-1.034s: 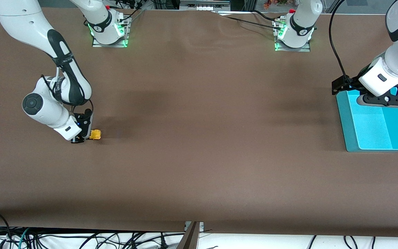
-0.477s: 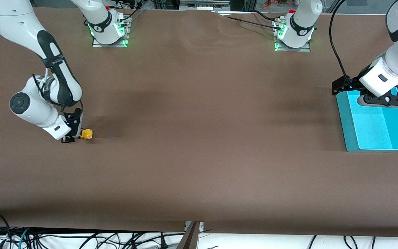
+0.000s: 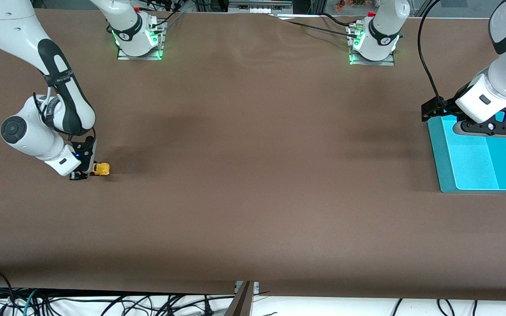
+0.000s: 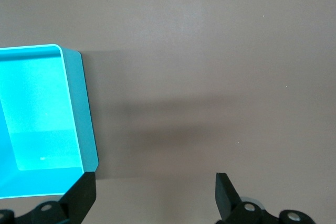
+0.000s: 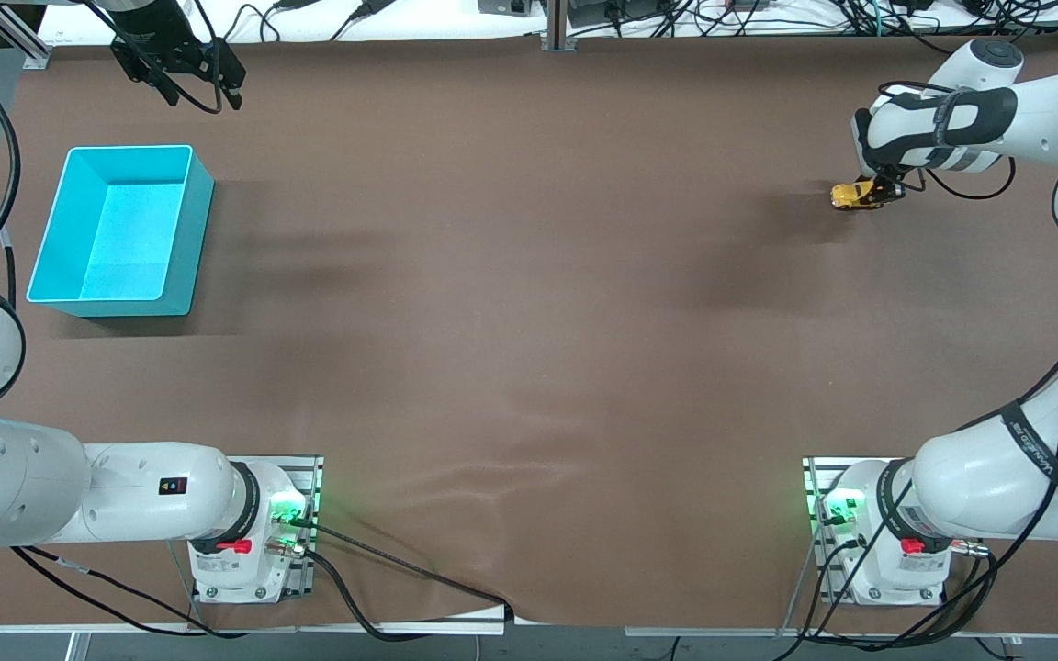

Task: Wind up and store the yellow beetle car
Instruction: 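Press the car down and drag it backward with the right gripper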

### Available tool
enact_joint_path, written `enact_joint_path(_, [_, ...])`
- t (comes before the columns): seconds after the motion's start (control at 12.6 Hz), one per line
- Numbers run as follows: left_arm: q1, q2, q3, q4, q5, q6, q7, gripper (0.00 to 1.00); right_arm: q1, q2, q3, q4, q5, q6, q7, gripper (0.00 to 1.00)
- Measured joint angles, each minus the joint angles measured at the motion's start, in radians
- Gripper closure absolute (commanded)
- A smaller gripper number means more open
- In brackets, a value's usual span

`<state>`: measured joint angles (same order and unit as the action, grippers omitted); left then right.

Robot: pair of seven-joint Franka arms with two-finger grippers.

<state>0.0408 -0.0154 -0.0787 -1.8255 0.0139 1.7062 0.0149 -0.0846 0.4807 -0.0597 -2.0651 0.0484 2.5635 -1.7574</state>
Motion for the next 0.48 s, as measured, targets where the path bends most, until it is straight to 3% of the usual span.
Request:
enact_joint_path(0.4, [0.000,-0.004,-0.001,-0.003,0.000,0.000,0.002,0.00,-0.040,0.000,0.000,0.000,0.000,0.000,-0.037,0.65])
enact_joint_path(0.48, [0.000,-0.007,-0.001,-0.003,0.000,0.000,0.003,0.00,-0.044,0.000,0.000,0.000,0.000,0.000,-0.041,0.60])
